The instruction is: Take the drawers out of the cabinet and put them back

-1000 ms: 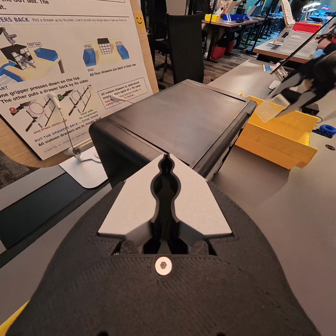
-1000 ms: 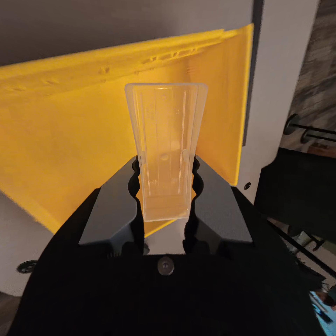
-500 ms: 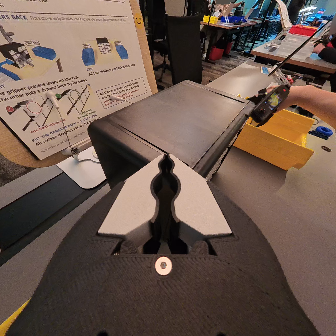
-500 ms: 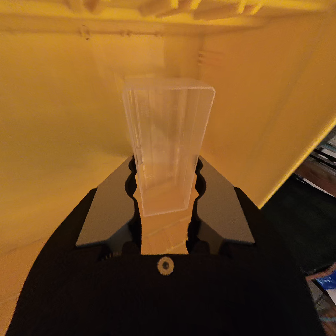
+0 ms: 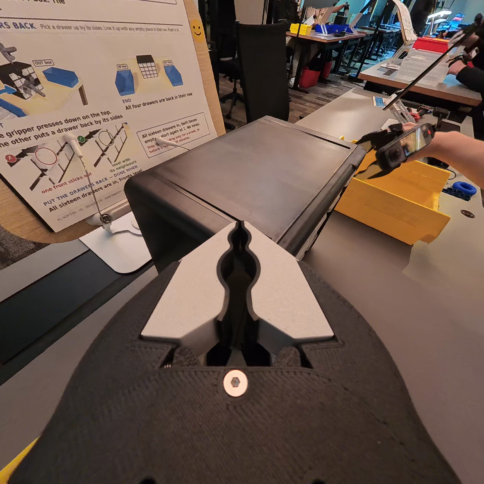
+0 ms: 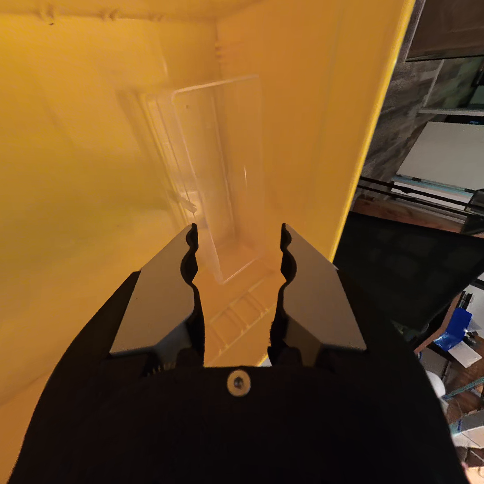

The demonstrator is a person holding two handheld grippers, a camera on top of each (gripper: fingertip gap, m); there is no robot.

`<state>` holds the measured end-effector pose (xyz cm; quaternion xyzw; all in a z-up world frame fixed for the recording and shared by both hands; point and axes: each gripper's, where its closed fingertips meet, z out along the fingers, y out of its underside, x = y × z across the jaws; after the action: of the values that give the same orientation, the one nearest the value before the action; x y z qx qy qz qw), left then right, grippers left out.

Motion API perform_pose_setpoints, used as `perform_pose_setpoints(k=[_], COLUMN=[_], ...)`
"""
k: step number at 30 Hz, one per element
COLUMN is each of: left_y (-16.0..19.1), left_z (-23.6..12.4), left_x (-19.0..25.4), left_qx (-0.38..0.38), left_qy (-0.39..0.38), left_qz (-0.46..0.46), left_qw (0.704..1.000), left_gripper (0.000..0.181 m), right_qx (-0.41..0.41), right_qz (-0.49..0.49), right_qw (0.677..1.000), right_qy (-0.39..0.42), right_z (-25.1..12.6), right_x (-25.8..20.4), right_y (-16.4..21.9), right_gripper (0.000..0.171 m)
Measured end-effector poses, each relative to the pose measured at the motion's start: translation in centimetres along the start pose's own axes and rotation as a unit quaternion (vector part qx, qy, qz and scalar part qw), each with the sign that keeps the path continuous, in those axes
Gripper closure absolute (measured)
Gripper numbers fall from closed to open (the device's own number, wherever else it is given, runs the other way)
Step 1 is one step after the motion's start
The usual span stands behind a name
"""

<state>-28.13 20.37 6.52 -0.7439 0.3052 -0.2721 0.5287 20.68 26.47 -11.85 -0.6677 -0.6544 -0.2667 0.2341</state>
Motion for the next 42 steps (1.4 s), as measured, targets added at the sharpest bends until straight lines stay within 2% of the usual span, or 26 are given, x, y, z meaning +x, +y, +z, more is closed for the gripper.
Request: perform_pose_setpoints(k=[5, 7, 9, 13, 15, 17, 20, 22, 25, 31, 34, 42], left_y=[0.0, 0.0, 0.0, 0.1, 0.1, 0.0, 0.0, 0.0, 0.0, 0.0, 0.0, 0.0], left_z=[0.0, 0.0, 0.0, 0.2, 0.3, 0.4, 0.6, 0.6, 0.6, 0.6, 0.6, 0.6], left_x=[0.0, 0.0, 0.0, 0.6, 0.7, 0.4, 0.3, 0.3, 0.3, 0.3, 0.3, 0.4], left_qx=[0.0, 0.002, 0.003, 0.002, -0.003, -0.009, -0.012, -0.008, 0.003, 0.002, 0.003, 0.004], left_qy=[0.0, 0.003, 0.006, 0.023, 0.02, -0.002, -0.014, -0.007, 0.01, 0.01, 0.013, 0.015], left_qz=[0.001, -0.001, -0.003, -0.004, 0.003, 0.018, 0.025, 0.014, 0.001, 0.002, -0.002, -0.006], left_qw=[1.0, 1.0, 1.0, 1.0, 1.0, 1.0, 1.0, 1.0, 1.0, 1.0, 1.0, 1.0], left_gripper=[0.181, 0.181, 0.181, 0.181, 0.181, 0.181, 0.181, 0.181, 0.181, 0.181, 0.181, 0.181], right_qx=[0.006, 0.025, 0.054, 0.197, 0.284, 0.332, 0.34, 0.319, 0.31, 0.286, 0.285, 0.256], right_qz=[0.01, 0.032, 0.055, 0.151, 0.193, 0.195, 0.125, 0.088, 0.081, 0.081, 0.08, -0.019], right_qw=[1.0, 0.998, 0.991, 0.945, 0.919, 0.904, 0.906, 0.911, 0.915, 0.912, 0.904, 0.885], right_qy=[0.015, 0.046, 0.114, 0.214, 0.196, 0.189, 0.219, 0.246, 0.245, 0.284, 0.308, 0.389], right_z=[-1.5, -3.8, -7.6, -17.8, -21.5, -23.3, -22.7, -20.7, -17.4, -14.6, -13.9, -12.8], right_x=[0.2, 1.8, 4.6, 8.0, 6.3, 3.5, -0.9, -2.9, -4.4, -3.4, -3.0, -2.7], right_y=[-0.1, -0.6, -2.1, -10.0, -15.6, -20.6, -26.7, -29.3, -32.0, -33.1, -32.8, -34.9], right_gripper=[0.113, 0.115, 0.122, 0.124, 0.125, 0.132, 0.136, 0.14, 0.14, 0.141, 0.15, 0.151])
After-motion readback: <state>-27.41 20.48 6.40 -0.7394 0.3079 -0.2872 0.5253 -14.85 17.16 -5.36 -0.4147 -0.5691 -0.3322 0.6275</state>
